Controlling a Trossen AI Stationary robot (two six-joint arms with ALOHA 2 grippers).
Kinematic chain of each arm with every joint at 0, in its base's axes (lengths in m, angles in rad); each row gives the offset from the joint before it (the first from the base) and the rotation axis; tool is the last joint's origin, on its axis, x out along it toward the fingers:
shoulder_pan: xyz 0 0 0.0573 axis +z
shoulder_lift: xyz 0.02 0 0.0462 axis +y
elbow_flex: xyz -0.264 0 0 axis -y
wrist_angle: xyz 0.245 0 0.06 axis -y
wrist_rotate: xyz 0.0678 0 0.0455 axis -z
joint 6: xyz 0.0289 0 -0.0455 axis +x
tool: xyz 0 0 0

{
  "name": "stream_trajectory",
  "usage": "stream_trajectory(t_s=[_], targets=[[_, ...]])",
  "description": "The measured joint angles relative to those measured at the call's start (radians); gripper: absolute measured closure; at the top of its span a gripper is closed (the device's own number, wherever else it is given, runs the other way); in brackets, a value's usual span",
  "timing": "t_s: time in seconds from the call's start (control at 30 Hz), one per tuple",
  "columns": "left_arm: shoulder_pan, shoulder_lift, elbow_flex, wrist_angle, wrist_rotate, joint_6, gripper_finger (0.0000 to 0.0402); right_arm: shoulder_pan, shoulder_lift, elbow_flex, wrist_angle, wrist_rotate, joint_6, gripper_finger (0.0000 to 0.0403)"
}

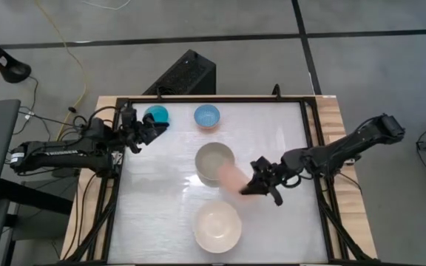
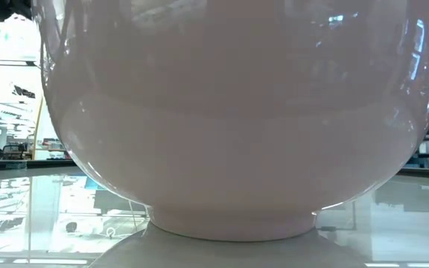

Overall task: Nest bowls inside each other
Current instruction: Stack the light orange bowl on top of the white bowl

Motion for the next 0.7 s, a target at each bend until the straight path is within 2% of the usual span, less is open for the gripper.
stream_trajectory(t_s=[0.17,0.37,0.43,0.7], targets=[[0.0,0.0,0.0,-0.046,-0.018,0.0,0.0285,0.055,0.163,0.225,-0.144,-0.056,-0.076,0.0403],[0.0,0.0,0.0,-0.084,-0.015,-0.022,0.0285,0.124,0.404,0.545,-0.591,-0.074,-0.21,0.0403],[0.0,0.0,0.0,-0.112,0.002,-0.028,0.0285,0.142,0.478,0.629,-0.677,-0.073,-0.245,0.0403],[0.0,0.0,0.0,-0.215,0.016,-0.037,0.0285,0.163,0.726,0.832,-0.704,-0.072,-0.282,0.0403]])
